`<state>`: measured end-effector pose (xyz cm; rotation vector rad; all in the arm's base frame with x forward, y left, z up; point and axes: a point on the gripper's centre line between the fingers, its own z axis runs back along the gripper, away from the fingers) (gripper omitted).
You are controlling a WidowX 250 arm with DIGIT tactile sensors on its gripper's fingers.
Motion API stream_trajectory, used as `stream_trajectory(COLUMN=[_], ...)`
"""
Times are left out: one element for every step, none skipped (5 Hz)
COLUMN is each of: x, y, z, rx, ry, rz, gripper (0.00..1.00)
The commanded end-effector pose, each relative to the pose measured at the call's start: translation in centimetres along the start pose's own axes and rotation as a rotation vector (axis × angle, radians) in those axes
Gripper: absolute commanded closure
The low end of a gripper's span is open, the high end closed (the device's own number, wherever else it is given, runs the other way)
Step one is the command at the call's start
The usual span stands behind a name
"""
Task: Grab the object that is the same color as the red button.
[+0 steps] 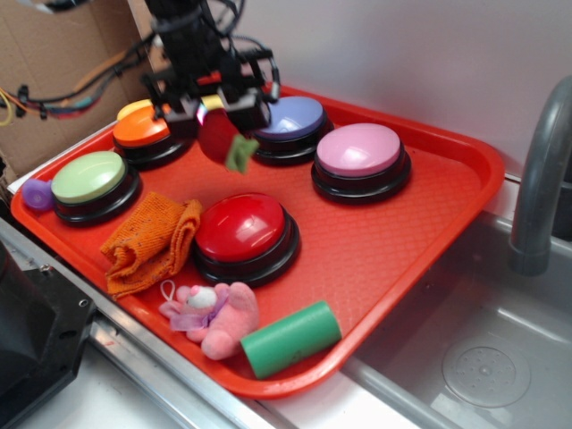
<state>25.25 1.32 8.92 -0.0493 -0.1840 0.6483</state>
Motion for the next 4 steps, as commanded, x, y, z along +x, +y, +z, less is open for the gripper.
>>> stream_trajectory(x=[3.0,3.2,3.4,3.9], y=[2.4,4.3,5.3,5.5], z=[8.3,10.2,10.1,9.9], rx=[0.131,0.146,0.152,0.194], ry=[-0.08,-0.123,-0.127,-0.134], rz=[-0.273,-0.267,-0.162,-0.132], gripper=[1.0,1.0,1.0,1.0])
